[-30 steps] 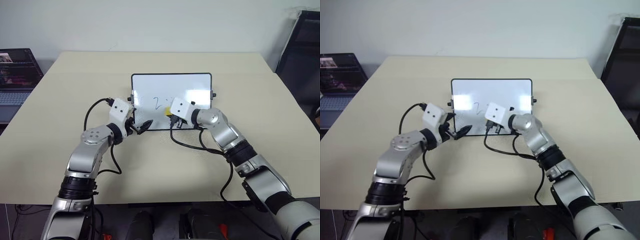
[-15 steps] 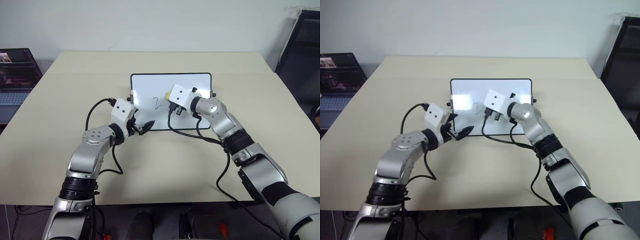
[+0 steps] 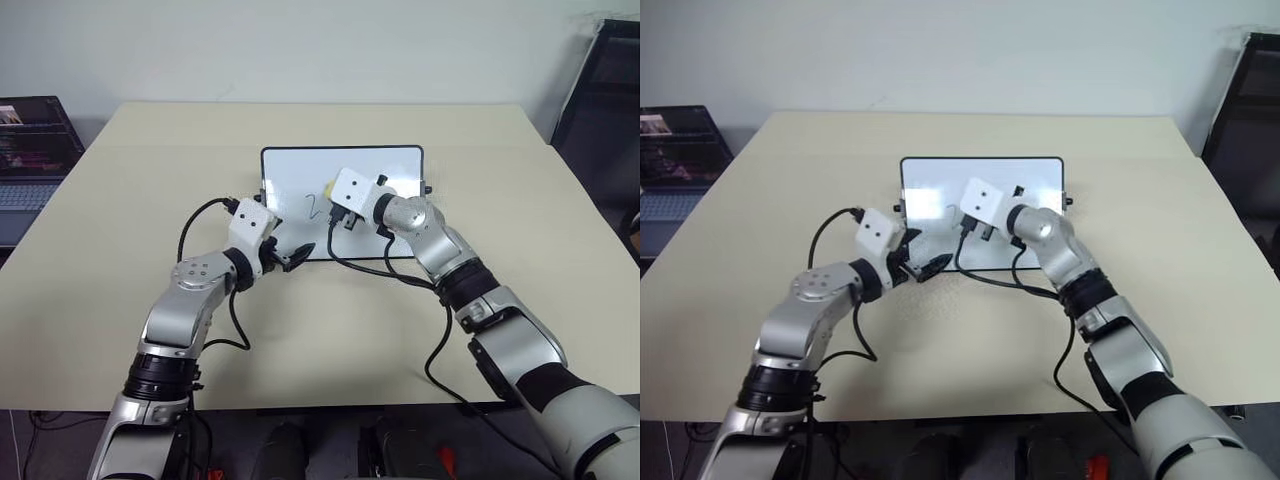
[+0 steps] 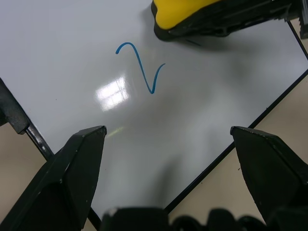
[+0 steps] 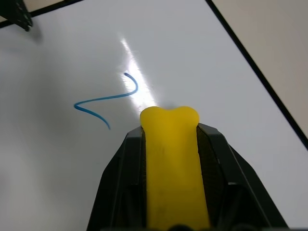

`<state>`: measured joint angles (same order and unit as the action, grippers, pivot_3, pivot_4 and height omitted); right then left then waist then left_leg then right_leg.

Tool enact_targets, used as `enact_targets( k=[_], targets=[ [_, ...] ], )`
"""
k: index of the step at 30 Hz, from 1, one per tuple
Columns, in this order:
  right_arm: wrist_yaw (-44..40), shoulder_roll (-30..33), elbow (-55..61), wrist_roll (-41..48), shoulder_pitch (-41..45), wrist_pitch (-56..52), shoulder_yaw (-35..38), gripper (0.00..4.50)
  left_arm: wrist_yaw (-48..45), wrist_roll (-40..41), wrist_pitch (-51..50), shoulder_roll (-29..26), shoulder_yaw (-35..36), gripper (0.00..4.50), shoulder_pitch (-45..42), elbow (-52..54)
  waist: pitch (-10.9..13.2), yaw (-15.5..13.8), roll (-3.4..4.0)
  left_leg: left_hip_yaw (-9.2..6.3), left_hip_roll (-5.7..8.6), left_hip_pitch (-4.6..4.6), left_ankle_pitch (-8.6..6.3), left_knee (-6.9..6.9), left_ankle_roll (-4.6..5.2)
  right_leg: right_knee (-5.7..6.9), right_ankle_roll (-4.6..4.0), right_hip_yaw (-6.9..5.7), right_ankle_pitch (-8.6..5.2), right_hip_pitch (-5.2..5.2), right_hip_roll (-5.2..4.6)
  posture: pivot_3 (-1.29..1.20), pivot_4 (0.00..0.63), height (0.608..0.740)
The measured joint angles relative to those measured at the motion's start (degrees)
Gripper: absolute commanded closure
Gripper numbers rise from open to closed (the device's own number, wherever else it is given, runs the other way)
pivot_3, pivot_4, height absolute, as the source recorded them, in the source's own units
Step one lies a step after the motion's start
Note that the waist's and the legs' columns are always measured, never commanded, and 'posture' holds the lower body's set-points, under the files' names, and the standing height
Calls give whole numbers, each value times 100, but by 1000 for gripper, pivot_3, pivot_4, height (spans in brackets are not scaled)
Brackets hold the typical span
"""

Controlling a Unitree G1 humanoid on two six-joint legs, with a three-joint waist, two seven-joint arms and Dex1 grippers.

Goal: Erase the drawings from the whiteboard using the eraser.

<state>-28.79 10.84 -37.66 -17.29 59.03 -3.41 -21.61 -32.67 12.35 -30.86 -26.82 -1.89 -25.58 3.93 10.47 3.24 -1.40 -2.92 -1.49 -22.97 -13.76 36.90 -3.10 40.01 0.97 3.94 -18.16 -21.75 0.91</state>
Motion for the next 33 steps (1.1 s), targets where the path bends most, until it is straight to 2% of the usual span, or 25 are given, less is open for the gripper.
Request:
enact_targets(
  k=[9, 14, 19, 22, 27, 33],
  targets=[
    [-28, 220, 39, 56, -2, -140, 134, 3389, 14, 2, 0, 0, 0, 0, 19, 10, 0, -44, 0, -6, 4, 3, 1, 7, 0, 4, 0, -4, 0, 8, -1, 0, 150, 740],
    [-758, 517, 769, 211, -419, -647, 210, 3389, 24, 3, -1, 16, -7, 0, 18, 23, 0, -69, 0, -9, 3, 3, 0, 6, 0, 2, 0, -8, 0, 10, -1, 0, 150, 740],
    [-1134, 714, 1280, 77, -734, -839, -64, 3389, 26, 6, -2, 16, -7, 0, 18, 23, 0, -56, 0, -8, 3, 8, 1, 7, 0, 5, 0, -7, 0, 12, -1, 0, 150, 740],
    [-963, 706, 1281, -77, -731, -706, -188, 3389, 23, 6, -2, 18, -9, 0, 17, 23, 0, -29, 0, -8, 3, 9, 1, 7, 0, 6, 0, -6, 0, 12, 0, 0, 150, 740],
    [-152, 556, 860, -227, -422, -346, -94, 3389, 13, 7, -2, 42, -14, 0, 15, 23, 0, -10, 0, -7, 4, 5, 1, 5, -1, 5, 0, -5, 0, 8, -1, 0, 150, 740],
    [-381, 620, 937, -126, -476, -422, 18, 3389, 1, 11, -21, 46, -13, 0, 31, 52, 0, -16, -1, -5, 3, 2, 0, 3, 0, -5, 0, -4, 0, 8, -1, 0, 150, 740]
  ],
)
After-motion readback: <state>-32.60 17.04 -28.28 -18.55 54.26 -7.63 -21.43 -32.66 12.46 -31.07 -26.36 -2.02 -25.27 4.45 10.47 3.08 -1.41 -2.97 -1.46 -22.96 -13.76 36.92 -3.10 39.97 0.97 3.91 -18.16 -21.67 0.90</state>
